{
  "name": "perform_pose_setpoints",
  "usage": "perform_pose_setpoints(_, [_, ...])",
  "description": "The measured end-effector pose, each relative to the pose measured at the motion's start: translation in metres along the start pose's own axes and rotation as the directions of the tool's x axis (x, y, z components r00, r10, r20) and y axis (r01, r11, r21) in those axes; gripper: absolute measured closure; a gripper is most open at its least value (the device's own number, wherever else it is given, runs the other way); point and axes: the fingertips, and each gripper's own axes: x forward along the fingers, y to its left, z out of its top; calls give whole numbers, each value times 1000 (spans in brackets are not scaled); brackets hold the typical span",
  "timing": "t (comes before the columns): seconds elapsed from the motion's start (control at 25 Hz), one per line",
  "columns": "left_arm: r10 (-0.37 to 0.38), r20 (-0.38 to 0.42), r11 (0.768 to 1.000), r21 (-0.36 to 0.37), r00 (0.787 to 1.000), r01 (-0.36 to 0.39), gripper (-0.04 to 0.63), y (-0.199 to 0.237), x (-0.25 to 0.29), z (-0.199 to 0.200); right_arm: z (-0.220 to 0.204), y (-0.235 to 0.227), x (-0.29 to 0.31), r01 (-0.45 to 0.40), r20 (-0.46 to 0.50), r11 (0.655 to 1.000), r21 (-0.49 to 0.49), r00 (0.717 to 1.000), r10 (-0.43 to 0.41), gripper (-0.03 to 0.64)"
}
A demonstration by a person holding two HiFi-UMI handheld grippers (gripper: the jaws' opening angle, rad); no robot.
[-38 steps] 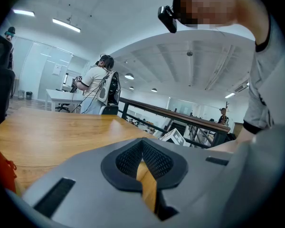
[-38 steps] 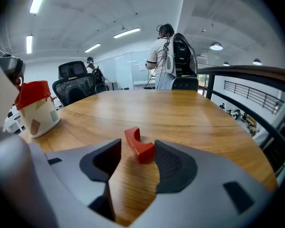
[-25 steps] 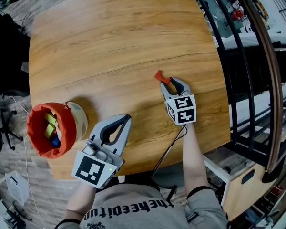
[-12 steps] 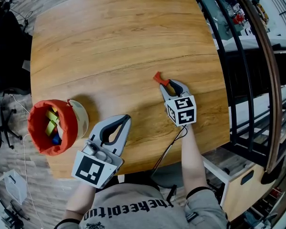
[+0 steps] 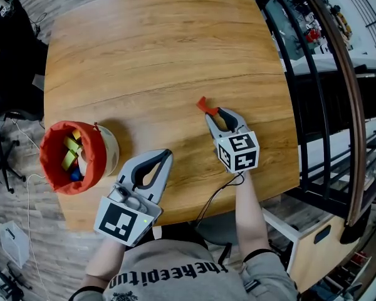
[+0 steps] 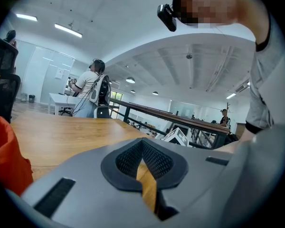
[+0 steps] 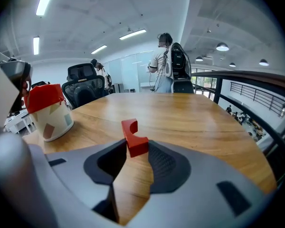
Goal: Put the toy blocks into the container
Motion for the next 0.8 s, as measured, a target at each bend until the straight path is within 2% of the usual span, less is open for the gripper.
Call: perform_pose_setpoints(0.8, [65,112,998,13,992,-66,581,12,-88,9,61,124,-45,-113,149,991,-75,981,123,468])
